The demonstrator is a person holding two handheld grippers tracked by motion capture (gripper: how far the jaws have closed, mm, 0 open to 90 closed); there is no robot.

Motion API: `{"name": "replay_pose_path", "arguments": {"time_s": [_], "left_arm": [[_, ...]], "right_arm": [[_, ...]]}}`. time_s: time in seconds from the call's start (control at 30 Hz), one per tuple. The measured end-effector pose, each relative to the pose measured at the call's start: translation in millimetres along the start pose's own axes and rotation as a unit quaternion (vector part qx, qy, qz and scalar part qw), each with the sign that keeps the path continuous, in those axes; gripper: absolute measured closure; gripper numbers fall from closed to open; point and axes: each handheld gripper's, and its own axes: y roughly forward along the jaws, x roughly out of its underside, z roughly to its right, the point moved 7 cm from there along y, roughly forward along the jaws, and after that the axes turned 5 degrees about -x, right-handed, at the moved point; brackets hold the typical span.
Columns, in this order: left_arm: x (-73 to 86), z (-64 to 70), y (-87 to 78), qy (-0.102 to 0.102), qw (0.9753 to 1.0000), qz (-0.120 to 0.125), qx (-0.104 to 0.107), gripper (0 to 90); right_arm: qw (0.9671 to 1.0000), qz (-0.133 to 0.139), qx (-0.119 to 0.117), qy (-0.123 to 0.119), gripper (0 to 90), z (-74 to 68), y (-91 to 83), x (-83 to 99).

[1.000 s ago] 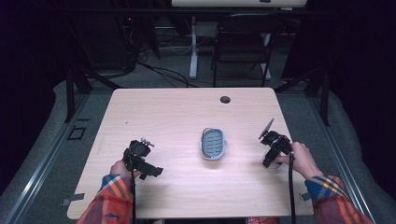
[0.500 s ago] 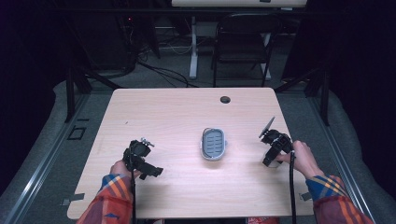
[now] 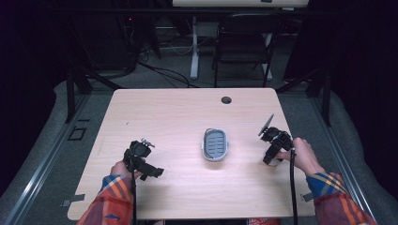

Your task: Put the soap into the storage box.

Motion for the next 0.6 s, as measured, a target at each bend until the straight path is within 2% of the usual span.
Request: {"name": "replay_pose_path", "arguments": {"time_s": [0.03, 0.1, 0.13, 0.23, 0.4, 0.43, 0.5, 0.6], "left_arm": [[0.0, -0.1, 0.1, 0.000, 1.0000, 0.000, 0.000, 0.0], [-0.3, -0.1, 0.1, 0.002, 1.0000, 0.000, -0.001, 0.0], [-0.3, 0.0, 0.2, 0.002, 1.0000, 0.000, -0.001, 0.0], [0.0, 0.4, -0.5, 0.000, 1.0000, 0.001, -0.002, 0.0], [0.0, 0.5, -0.7, 0.001, 1.0000, 0.000, -0.002, 0.0], [0.0, 0.5, -0.6, 0.001, 1.0000, 0.001, -0.001, 0.0], [0.0, 0.3, -0.6, 0.000, 1.0000, 0.001, -0.001, 0.0], [0.0, 0.2, -0.5, 0.000, 1.0000, 0.001, -0.001, 0.0]], "right_arm": [[1.0000, 0.000, 0.000, 0.004, 22.7, -0.9, -1.3, -0.8], [1.0000, 0.006, 0.004, -0.004, 22.7, -0.4, -2.3, -3.0], [0.9998, 0.020, 0.000, 0.008, 22.7, -2.8, -1.1, -4.9], [0.9999, 0.005, 0.005, -0.010, 22.7, -3.0, -5.6, -8.9], [0.9998, 0.013, 0.005, -0.011, 22.7, -7.3, -7.5, -14.1], [0.9998, 0.007, 0.006, -0.017, 22.7, -8.0, -9.6, -15.2], [0.9997, 0.015, 0.005, -0.018, 22.7, -11.4, -10.8, -19.0], [0.9995, 0.012, 0.010, -0.026, 22.7, -12.8, -13.4, -21.3]]}}
